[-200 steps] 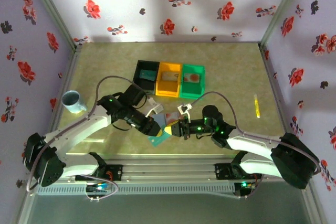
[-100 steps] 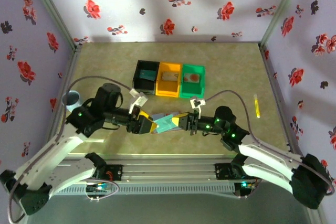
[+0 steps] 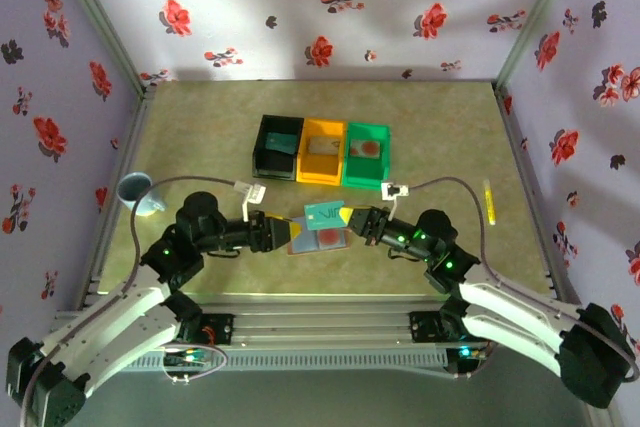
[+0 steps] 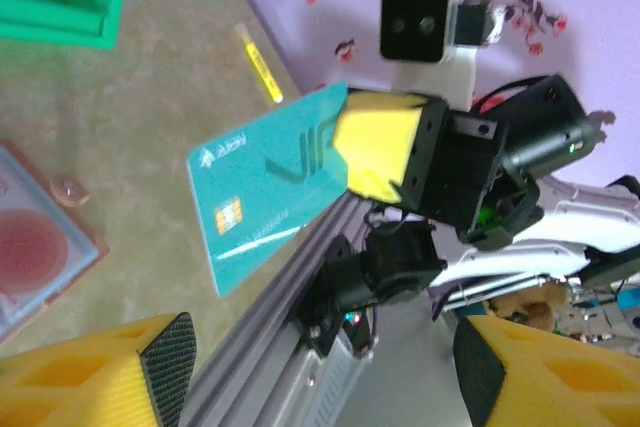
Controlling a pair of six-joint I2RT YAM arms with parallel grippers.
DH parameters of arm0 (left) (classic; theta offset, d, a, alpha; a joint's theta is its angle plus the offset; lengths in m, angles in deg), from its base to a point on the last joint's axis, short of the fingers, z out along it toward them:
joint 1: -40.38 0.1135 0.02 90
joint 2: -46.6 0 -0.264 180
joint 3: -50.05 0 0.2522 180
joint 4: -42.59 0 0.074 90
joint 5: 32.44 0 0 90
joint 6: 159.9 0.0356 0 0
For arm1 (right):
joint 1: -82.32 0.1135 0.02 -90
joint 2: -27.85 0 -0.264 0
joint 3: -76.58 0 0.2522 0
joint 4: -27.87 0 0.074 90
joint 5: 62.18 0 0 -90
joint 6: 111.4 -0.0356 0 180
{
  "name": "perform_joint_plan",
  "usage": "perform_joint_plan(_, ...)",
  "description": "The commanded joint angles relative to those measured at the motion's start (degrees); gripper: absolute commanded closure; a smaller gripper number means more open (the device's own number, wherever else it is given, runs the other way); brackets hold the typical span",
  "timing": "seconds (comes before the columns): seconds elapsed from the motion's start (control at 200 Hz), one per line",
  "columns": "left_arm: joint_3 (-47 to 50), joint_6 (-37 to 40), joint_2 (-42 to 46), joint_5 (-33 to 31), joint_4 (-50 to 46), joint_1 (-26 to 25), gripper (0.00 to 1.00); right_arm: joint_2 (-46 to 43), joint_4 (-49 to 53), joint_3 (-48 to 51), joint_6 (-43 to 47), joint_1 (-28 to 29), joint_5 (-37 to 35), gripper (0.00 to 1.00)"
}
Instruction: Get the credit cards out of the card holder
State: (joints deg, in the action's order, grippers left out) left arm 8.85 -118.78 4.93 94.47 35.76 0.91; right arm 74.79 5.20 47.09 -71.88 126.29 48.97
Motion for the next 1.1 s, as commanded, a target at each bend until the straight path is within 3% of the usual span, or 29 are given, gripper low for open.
perform_joint_plan(0.0,2.73,-9.04,-1.27,-2.54,18.34,0.25,0.27,1.08,-8.91,1.01,-4.35,-0.04,-0.65,1.0)
perform_joint_plan(0.195,6.62,-12.67,-4.73,-4.34,27.67,-0.48,0.27,1.66,-10.69,1.66,-5.04,0.53,-1.52,1.0)
perform_joint_plan(0.7,7.39,-12.78,-9.65,-5.32,32.7,-3.9,0.32,5.68,-13.06,0.05,-4.37,2.85,-1.65,1.0)
perform_joint_plan(0.875,7.4,-12.84,-10.56,-5.26,33.84,-4.77,0.44,6.74,-12.66,-0.51,-3.59,3.09,-1.44,1.0)
perform_joint_plan(1.095,7.62,-12.95,-10.36,-5.31,34.1,-5.09,0.67,5.63,-10.97,-0.27,-2.6,3.07,-2.44,1.0)
